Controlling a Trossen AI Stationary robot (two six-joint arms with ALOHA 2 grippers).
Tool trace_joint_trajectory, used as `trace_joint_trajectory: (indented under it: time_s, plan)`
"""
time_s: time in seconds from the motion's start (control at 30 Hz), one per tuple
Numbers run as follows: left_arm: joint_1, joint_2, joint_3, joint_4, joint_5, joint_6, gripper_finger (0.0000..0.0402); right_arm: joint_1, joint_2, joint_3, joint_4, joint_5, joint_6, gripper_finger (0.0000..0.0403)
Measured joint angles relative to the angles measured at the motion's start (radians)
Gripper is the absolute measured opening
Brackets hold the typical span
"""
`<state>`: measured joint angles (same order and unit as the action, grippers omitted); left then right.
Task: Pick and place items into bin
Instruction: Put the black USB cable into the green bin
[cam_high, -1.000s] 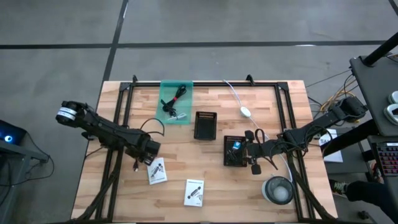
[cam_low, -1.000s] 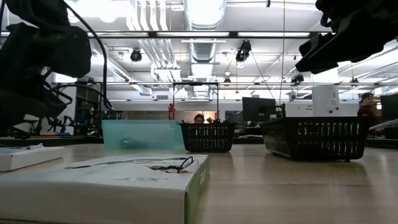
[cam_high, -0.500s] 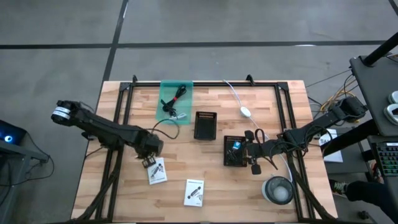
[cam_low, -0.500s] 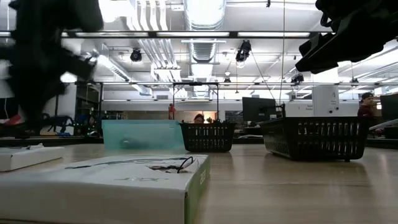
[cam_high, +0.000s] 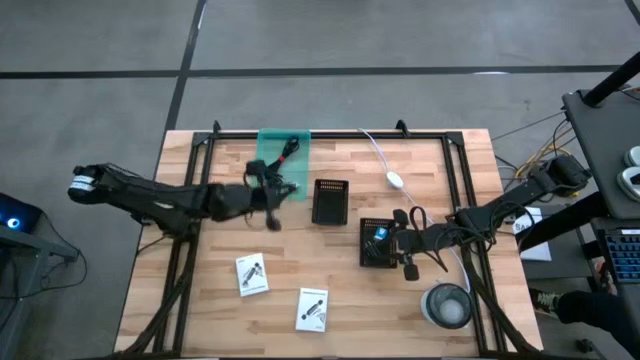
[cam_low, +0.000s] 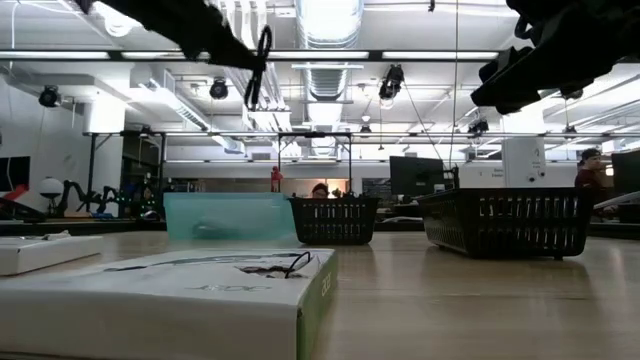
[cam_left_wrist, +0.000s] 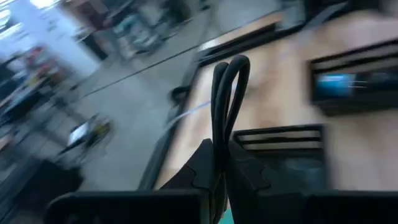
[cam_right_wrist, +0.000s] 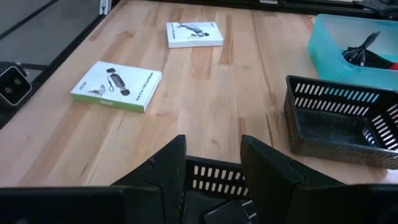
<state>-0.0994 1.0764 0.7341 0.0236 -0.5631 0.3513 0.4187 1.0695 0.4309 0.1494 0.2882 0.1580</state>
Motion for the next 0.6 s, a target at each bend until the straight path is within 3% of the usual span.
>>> trace_joint_trajectory:
  time_s: [0.2,0.37,0.6]
  plan:
    - [0.227,0.055,-0.004,-0.050,0.014,-0.035,0.0003,0.000,0.000,0.000,0.008,0.000,0.000,0.0139]
    - [0.352,0.124,-0.005,-0.095,0.191,-0.060,0.0008,0.000,0.000,0.000,0.012,0.000,0.000,0.0139]
    - [0.377,0.224,0.017,-0.085,0.209,-0.009,0.0088,0.000,0.000,0.000,0.013,0.000,0.010,0.0139]
